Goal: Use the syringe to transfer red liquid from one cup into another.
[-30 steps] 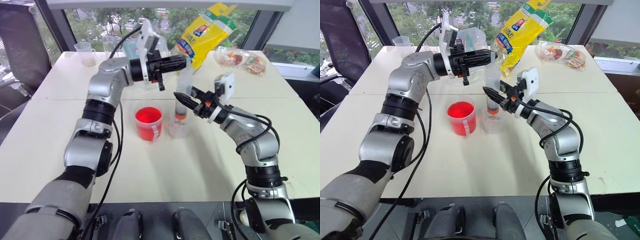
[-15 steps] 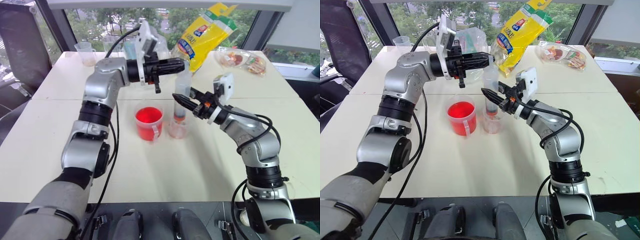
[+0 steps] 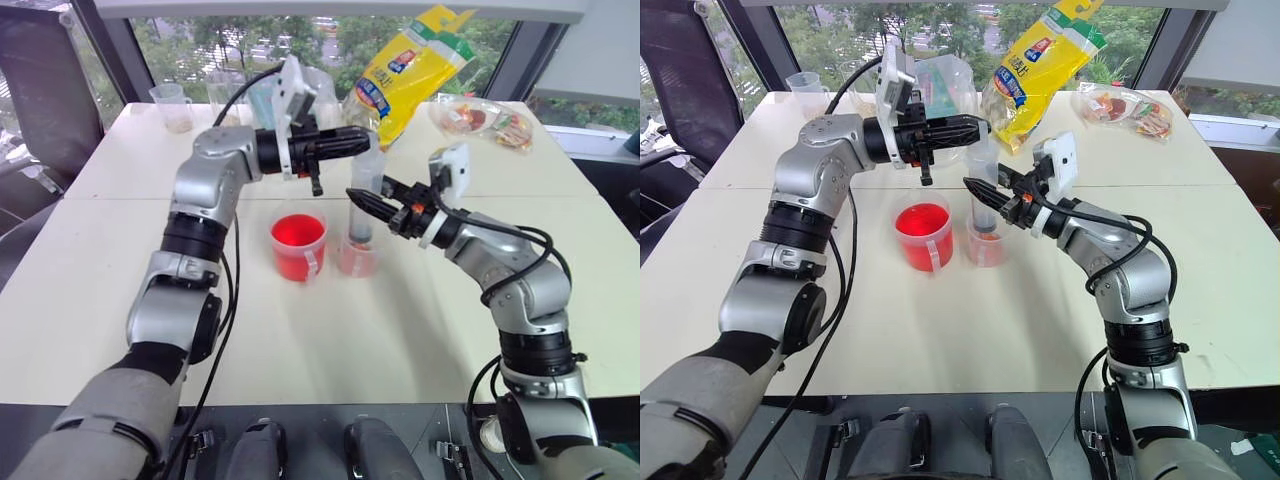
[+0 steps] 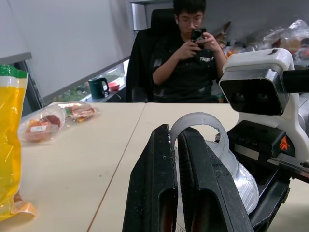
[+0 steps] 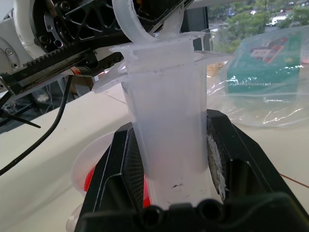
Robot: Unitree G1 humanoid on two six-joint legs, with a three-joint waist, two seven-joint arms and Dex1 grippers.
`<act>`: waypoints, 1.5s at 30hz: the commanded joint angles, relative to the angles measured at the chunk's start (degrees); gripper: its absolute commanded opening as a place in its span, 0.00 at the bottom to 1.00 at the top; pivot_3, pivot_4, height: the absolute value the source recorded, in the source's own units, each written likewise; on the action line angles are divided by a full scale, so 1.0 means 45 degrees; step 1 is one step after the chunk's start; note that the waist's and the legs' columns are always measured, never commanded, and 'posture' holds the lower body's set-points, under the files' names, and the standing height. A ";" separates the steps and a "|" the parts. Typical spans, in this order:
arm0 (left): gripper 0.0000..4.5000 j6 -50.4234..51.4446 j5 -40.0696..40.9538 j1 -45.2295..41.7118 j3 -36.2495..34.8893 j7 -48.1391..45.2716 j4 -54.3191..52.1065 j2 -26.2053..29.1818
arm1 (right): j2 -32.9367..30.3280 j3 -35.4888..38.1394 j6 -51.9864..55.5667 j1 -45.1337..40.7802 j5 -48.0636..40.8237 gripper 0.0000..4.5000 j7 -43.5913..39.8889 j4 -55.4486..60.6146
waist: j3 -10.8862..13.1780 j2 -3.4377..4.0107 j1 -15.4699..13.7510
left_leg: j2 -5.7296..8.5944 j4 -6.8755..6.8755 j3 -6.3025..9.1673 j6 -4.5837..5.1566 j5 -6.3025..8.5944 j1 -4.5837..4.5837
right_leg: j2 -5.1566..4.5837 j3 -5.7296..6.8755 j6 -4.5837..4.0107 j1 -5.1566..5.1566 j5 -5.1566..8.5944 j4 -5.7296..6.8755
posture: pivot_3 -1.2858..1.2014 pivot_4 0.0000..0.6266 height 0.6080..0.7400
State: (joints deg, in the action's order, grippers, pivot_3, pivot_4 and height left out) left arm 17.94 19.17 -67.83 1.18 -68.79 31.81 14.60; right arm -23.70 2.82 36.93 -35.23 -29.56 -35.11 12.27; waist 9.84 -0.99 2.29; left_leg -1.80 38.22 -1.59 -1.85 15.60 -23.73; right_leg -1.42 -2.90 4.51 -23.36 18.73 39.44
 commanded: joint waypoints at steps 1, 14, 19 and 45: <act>0.02 0.0198 -0.0342 0.0577 0.1128 -0.0549 -0.0199 -0.0518 | -0.0027 0.1037 -0.0636 -0.1427 -0.0508 0.32 0.0457 0.1209 | 0.0000 0.0000 -0.0004 | 0.0000 0.0000 0.0000 0.0000 0.0000 0.0000 | 0.0000 0.0000 0.0000 0.0000 0.0000 0.0000 | 0.52 0.24 1.00; 0.54 0.0878 0.0171 0.0332 0.0097 0.0087 -0.1124 0.0618 | 0.0229 0.0356 -0.0907 -0.0370 -0.0067 0.32 0.0148 0.0745 | 0.0000 0.0000 0.0034 | 0.0000 0.0001 0.0000 0.0000 0.0000 0.0000 | 0.0001 -0.0001 0.0000 0.0000 0.0000 0.0001 | 0.52 0.24 1.00; 1.00 0.2067 0.0906 0.0778 -0.0609 0.0156 -0.2748 0.1920 | 0.0142 0.0301 -0.1094 -0.0195 0.0011 0.32 0.0004 0.0389 | 0.0000 0.0000 0.0041 | -0.0004 0.0001 0.0002 -0.0001 -0.0001 0.0001 | 0.0001 -0.0001 0.0000 0.0000 0.0000 0.0003 | 0.52 0.24 1.00; 1.00 0.5364 0.3785 0.6233 -0.1901 0.2968 -0.9794 0.4218 | -0.3932 0.0885 1.1566 -0.6254 -0.0859 0.32 0.3384 -0.5225 | 0.0000 0.0002 -0.0053 | 0.0002 -0.0005 -0.0002 0.0010 0.0006 -0.0005 | -0.0032 -0.0015 -0.0004 0.0004 -0.0001 -0.0012 | 0.52 0.24 1.00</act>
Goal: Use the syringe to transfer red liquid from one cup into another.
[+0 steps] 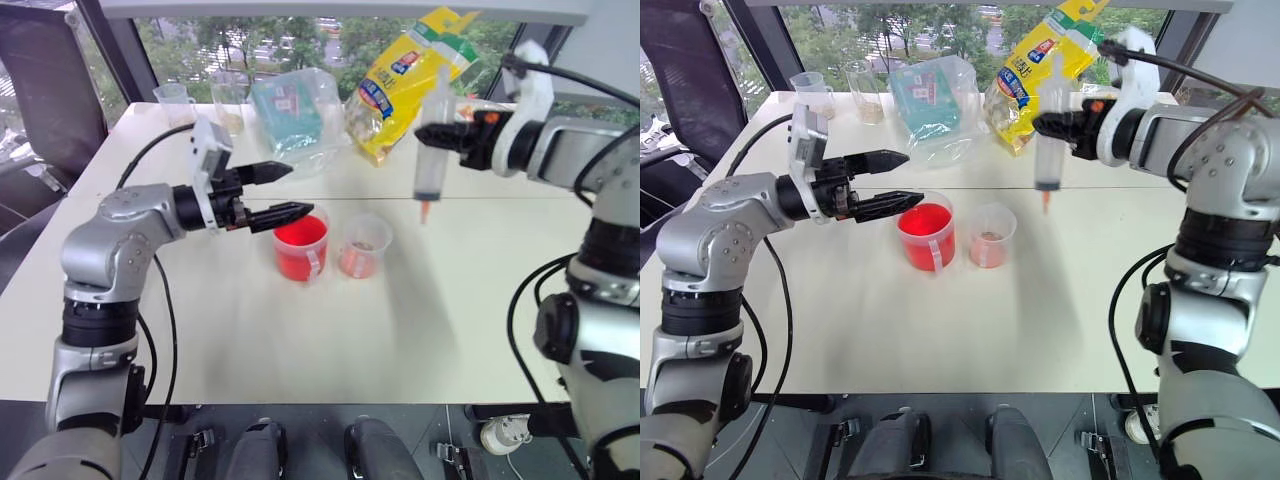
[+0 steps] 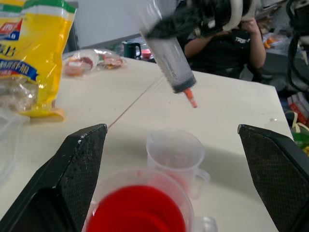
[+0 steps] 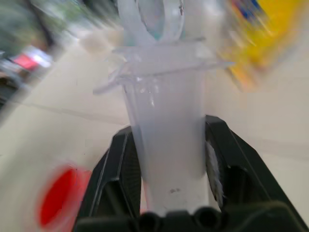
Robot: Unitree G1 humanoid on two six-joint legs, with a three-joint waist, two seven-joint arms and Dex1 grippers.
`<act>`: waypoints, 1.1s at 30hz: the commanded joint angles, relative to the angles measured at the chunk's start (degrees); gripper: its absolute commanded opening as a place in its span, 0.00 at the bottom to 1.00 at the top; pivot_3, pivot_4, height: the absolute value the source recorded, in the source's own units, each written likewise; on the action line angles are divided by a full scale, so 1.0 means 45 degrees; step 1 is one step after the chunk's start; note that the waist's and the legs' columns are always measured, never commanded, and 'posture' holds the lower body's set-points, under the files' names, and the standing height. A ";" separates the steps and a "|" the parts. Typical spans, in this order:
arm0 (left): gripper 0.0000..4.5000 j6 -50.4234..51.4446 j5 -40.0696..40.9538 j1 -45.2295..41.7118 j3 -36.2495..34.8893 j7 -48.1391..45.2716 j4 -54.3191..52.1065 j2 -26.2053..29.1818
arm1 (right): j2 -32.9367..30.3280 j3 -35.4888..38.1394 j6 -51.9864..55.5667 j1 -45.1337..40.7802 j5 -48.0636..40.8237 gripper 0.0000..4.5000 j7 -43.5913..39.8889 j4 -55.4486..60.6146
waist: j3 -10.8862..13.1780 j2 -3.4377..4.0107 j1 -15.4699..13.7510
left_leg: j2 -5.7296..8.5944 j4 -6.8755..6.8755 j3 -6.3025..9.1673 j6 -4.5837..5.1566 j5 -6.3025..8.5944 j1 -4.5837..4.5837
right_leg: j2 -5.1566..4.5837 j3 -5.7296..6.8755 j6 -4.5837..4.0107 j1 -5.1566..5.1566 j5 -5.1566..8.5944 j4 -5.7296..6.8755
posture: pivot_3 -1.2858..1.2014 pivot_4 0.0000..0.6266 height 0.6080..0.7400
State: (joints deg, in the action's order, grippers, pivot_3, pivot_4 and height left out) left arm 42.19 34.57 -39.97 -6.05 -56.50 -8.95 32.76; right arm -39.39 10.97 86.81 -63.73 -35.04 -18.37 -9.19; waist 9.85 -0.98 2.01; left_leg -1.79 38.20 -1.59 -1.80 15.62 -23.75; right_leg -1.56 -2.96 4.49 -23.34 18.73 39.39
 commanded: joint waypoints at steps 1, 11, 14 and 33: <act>1.00 0.0008 0.0414 0.0116 -0.0293 0.0314 -0.0851 0.0194 | -0.0584 -0.1403 0.0498 0.0247 0.0534 0.32 -0.0497 -0.0725 | 0.0000 0.0000 0.0016 | -0.0001 0.0000 0.0000 0.0001 0.0001 -0.0001 | 0.0003 0.0000 0.0000 0.0000 0.0000 -0.0001 | 0.52 0.24 1.00; 1.00 0.0395 0.1065 0.0721 -0.0424 0.1098 -0.1889 0.0556 | -0.0161 -0.4078 -0.0554 0.0626 0.2016 0.32 -0.1744 -0.3546 | 0.0001 0.0001 0.0105 | -0.0007 0.0000 -0.0003 0.0002 0.0001 -0.0002 | 0.0017 -0.0003 0.0000 -0.0007 0.0000 -0.0001 | 0.52 0.24 1.00; 1.00 0.0455 0.1219 0.0827 -0.0447 0.1341 -0.2059 0.0616 | 0.0259 -0.4252 -0.1073 0.0563 0.2528 0.32 -0.1792 -0.4388 | 0.0000 0.0000 0.0097 | -0.0005 0.0001 -0.0003 0.0002 0.0001 -0.0003 | 0.0016 -0.0002 0.0001 -0.0007 0.0000 -0.0002 | 0.52 0.24 1.00; 1.00 0.1629 0.2864 0.2401 -0.1649 0.1943 -0.3667 0.2525 | -0.2495 -0.2910 -0.1636 0.1887 0.0943 0.99 -0.5629 0.2510 | 0.0001 0.0002 0.0031 | -0.0004 -0.0010 0.0016 0.0011 0.0007 -0.0027 | 0.0014 0.0015 0.0003 -0.0010 0.0001 -0.0038 | 0.52 0.24 1.00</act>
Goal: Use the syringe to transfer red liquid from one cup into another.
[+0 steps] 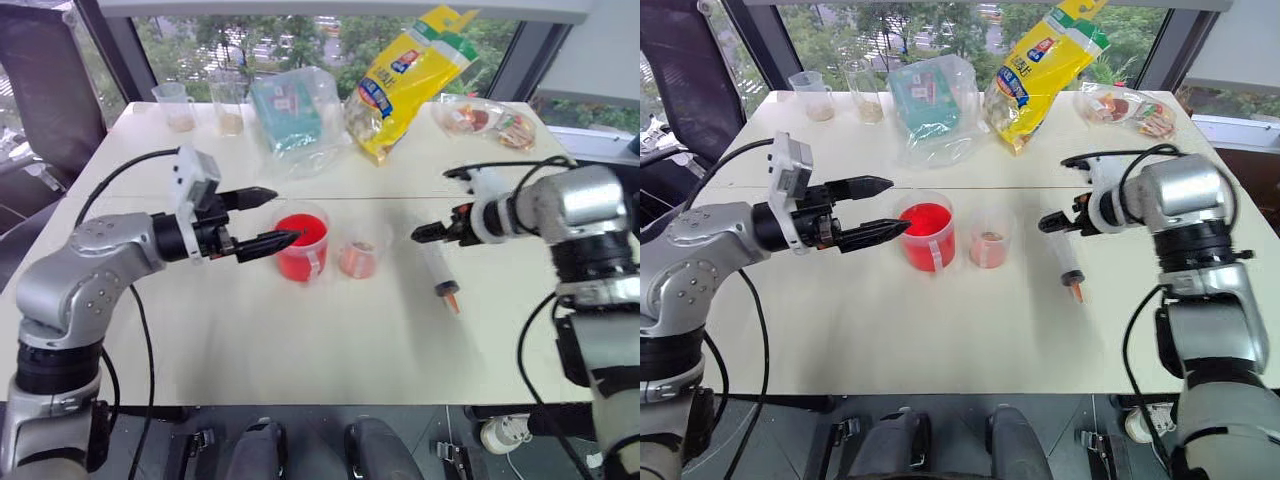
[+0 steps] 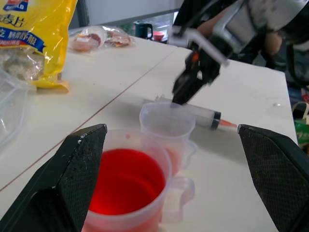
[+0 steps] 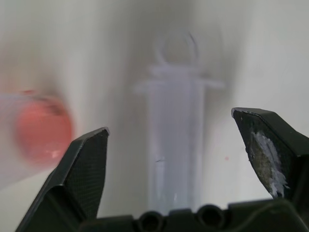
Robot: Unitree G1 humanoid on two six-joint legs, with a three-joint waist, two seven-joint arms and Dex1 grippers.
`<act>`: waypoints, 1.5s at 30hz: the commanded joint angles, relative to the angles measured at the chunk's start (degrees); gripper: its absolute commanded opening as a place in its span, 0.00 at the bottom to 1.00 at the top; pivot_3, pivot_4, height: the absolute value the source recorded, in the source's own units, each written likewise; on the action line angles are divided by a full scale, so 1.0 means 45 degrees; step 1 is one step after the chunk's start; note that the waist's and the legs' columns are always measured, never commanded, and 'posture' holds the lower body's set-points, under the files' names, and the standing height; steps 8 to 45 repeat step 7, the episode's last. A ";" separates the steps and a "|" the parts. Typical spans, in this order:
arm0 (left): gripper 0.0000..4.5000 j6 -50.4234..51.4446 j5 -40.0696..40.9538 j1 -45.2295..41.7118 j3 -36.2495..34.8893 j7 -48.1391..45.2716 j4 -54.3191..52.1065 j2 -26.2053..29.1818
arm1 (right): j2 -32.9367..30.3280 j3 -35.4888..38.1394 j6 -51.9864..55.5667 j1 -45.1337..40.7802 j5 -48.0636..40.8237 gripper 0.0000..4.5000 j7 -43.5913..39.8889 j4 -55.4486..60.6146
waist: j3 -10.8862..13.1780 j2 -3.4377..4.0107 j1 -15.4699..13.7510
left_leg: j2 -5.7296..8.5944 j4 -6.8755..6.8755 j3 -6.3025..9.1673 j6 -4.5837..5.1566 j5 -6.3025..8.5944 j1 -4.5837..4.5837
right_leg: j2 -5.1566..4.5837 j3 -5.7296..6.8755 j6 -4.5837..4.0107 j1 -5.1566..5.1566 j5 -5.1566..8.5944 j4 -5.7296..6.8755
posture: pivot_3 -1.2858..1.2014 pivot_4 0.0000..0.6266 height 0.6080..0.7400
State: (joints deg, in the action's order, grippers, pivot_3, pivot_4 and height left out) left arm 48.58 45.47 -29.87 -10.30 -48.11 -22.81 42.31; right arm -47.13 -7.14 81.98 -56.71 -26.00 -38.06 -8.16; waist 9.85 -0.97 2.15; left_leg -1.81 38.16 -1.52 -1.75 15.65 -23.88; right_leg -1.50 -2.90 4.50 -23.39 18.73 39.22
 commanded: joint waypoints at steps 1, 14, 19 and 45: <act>1.00 0.0269 0.0557 0.0269 -0.0790 0.0106 -0.0660 0.0529 | -0.1026 0.1409 -0.0836 0.0602 -0.1335 0.99 -0.1608 0.2868 | 0.0000 -0.0001 0.0000 | 0.0000 -0.0002 0.0001 0.0005 0.0004 0.0003 | 0.0000 0.0001 0.0001 0.0004 0.0001 -0.0004 | 0.52 0.24 1.00; 1.00 0.0448 0.0939 0.0938 -0.1187 -0.0070 -0.0994 0.1367 | -0.2348 0.3185 -0.2305 0.2806 -0.2828 0.99 -0.3666 0.5421 | 0.0000 -0.0004 0.0013 | 0.0001 0.0005 0.0003 0.0006 0.0004 0.0028 | -0.0003 0.0001 0.0001 0.0038 0.0001 -0.0004 | 0.52 0.24 1.00; 1.00 0.0448 0.0939 0.0938 -0.1187 -0.0070 -0.0994 0.1367 | -0.2348 0.3185 -0.2305 0.2806 -0.2828 0.99 -0.3666 0.5421 | 0.0000 -0.0004 0.0013 | 0.0001 0.0005 0.0003 0.0006 0.0004 0.0028 | -0.0003 0.0001 0.0001 0.0038 0.0001 -0.0004 | 0.52 0.24 1.00; 1.00 0.0448 0.0939 0.0938 -0.1187 -0.0070 -0.0994 0.1367 | -0.2348 0.3185 -0.2305 0.2806 -0.2828 0.99 -0.3666 0.5421 | 0.0000 -0.0004 0.0013 | 0.0001 0.0005 0.0003 0.0006 0.0004 0.0028 | -0.0003 0.0001 0.0001 0.0038 0.0001 -0.0004 | 0.52 0.24 1.00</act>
